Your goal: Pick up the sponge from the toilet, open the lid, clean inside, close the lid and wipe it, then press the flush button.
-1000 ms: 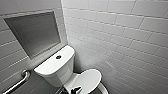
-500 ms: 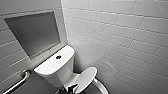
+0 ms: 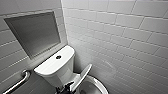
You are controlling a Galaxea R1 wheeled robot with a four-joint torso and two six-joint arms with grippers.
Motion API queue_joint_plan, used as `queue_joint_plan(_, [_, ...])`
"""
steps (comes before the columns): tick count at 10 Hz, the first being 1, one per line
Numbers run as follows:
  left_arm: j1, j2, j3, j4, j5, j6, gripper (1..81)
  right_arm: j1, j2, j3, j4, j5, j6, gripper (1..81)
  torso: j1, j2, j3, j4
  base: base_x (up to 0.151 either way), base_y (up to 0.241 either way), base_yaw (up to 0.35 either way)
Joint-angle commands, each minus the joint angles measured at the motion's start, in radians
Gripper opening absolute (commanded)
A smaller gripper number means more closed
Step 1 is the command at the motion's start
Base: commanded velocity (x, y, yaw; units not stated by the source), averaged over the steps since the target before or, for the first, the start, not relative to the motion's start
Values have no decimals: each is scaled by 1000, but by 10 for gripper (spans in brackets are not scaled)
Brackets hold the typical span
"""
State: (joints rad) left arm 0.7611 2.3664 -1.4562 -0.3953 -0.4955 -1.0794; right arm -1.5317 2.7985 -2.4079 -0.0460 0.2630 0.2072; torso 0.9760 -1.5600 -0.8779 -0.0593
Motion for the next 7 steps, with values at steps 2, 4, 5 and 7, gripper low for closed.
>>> queue_joint_plan(2, [-136,-70,-21,22,-49,-48,811,9,-18,1,-6,-57,1,10,0,0,0,0,0,0,0])
queue_joint_plan(4, [-136,-82,-27,26,-51,-83,811,9,-20,3,-6,-57,1,10,0,0,0,0,0,0,0])
queue_joint_plan(5, [-136,-81,-36,23,-49,-88,811,9,-20,1,-5,-57,1,10,0,0,0,0,0,0,0])
queue_joint_plan(7, [-131,-85,-52,23,-49,-97,811,8,-18,1,-3,-57,1,10,0,0,0,0,0,0,0])
